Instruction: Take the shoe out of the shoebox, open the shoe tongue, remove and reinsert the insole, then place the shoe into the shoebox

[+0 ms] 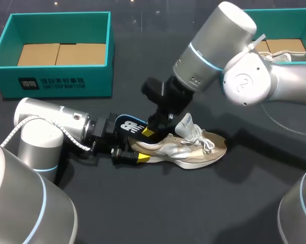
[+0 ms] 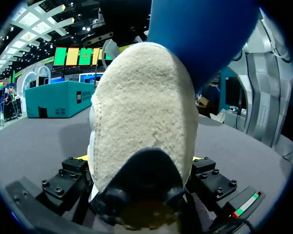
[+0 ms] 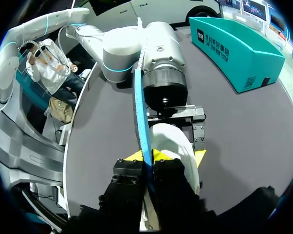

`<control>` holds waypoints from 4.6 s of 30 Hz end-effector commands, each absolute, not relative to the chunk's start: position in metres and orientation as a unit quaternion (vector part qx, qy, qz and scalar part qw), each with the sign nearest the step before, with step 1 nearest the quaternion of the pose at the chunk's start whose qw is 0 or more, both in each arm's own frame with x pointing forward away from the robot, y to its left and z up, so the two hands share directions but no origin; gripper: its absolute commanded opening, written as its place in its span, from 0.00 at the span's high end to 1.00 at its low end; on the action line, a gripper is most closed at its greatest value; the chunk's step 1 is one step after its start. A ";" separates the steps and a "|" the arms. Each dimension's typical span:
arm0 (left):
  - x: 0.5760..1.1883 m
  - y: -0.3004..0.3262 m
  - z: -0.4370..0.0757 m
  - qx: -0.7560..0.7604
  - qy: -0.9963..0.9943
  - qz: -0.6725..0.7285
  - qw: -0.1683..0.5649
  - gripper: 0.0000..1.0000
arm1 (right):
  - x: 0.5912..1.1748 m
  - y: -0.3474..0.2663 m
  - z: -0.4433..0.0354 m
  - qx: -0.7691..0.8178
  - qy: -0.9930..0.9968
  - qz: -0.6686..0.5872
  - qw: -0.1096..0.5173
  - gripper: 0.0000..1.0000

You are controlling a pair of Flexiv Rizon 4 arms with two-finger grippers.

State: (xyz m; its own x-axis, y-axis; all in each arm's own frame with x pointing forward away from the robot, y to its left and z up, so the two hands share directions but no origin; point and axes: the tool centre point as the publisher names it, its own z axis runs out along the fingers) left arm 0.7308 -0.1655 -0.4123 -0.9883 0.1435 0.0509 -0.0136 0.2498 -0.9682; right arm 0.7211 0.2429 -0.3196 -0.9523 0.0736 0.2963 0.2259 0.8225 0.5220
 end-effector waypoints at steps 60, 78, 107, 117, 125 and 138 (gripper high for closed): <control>0.730 -0.165 -0.414 -0.041 -0.788 0.610 0.064 1.00 | 0.706 0.209 -0.114 -0.198 -0.842 -0.494 0.090 1.00; 0.730 -0.165 -0.414 -0.041 -0.788 0.610 0.064 1.00 | 0.680 0.179 -0.066 -0.231 -0.715 -0.656 0.071 1.00; 0.730 -0.165 -0.414 -0.041 -0.788 0.610 0.064 1.00 | 0.633 0.166 -0.056 -0.240 -0.708 -0.656 0.101 1.00; 0.730 -0.165 -0.414 -0.041 -0.788 0.610 0.064 1.00 | 0.629 0.172 -0.053 -0.233 -0.715 -0.648 0.120 1.00; 0.730 -0.165 -0.414 -0.041 -0.788 0.610 0.064 1.00 | 0.622 0.171 -0.052 -0.227 -0.717 -0.647 0.126 1.00; 0.730 -0.165 -0.412 -0.042 -0.789 0.610 0.063 1.00 | 0.618 0.171 -0.052 -0.225 -0.721 -0.643 0.127 1.00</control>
State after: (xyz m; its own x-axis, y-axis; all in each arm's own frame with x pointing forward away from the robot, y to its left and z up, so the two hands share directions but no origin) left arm 0.7309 -0.1657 -0.4124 -0.9883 0.1441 0.0498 -0.0123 0.2499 -0.9682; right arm 0.6181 0.1700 -0.0512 -0.8663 0.1597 0.4733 0.4885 0.0730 0.8695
